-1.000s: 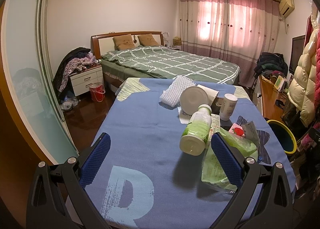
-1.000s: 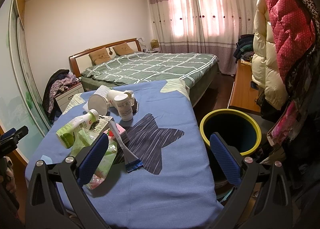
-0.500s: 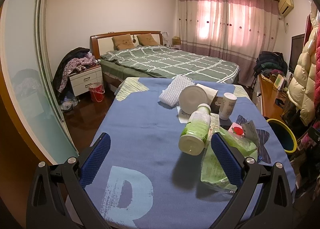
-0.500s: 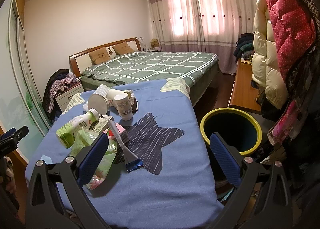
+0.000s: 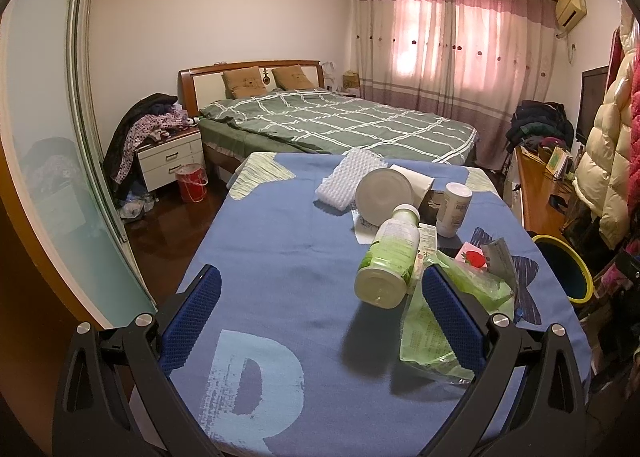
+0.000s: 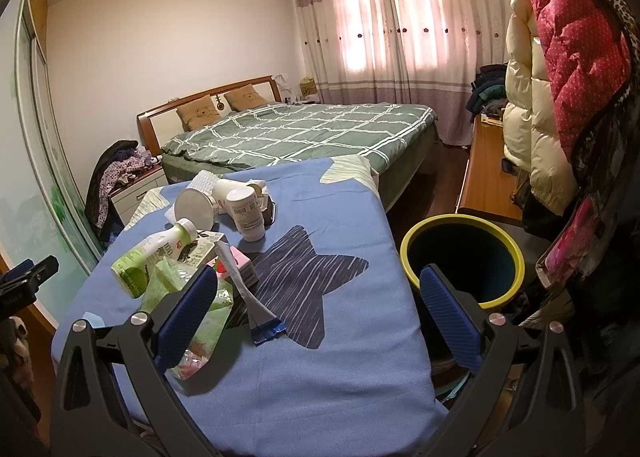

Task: Collect trash

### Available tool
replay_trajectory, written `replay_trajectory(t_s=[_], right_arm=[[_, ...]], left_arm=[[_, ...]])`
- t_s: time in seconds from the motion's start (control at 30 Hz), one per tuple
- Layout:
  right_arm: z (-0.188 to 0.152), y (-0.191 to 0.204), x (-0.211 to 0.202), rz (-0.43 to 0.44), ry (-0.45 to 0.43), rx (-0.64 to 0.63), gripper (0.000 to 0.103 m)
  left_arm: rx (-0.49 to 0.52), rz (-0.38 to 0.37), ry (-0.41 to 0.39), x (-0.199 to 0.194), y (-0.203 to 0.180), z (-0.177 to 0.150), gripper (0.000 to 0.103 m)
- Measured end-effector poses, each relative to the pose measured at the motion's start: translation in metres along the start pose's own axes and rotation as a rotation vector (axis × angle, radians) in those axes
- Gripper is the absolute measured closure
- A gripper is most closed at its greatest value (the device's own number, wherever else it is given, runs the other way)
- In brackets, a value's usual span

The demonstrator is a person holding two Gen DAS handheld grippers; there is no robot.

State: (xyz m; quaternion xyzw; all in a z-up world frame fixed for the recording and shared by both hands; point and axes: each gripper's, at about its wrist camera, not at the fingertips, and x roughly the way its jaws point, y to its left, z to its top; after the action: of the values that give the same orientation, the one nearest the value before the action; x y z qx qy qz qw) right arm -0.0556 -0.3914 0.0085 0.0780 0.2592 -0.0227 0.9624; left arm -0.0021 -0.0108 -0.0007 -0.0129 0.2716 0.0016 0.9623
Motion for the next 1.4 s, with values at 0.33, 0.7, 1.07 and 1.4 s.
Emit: replay_trajectory(t_s=[0.33,0.7,1.07,1.4], right_arm=[[0.0,0.0,0.0,0.0,0.0,0.001,0.006],[-0.004,0.002,0.007,0.002,0.011,0.004,0.006],[-0.019,0.026,0.036,0.064,0.073,-0.031,0.006],[-0.047,0.06,0.076,0.128,0.172,-0.062,0.007]], left_arm=[[0.002,0.001,0.003,0.002,-0.001,-0.001,0.004],[0.005,0.001,0.01,0.006,-0.002,-0.004,0.004],[0.007,0.004,0.017,0.01,-0.001,-0.006,0.004],[0.011,0.001,0.048,0.022,0.0,-0.01,0.004]])
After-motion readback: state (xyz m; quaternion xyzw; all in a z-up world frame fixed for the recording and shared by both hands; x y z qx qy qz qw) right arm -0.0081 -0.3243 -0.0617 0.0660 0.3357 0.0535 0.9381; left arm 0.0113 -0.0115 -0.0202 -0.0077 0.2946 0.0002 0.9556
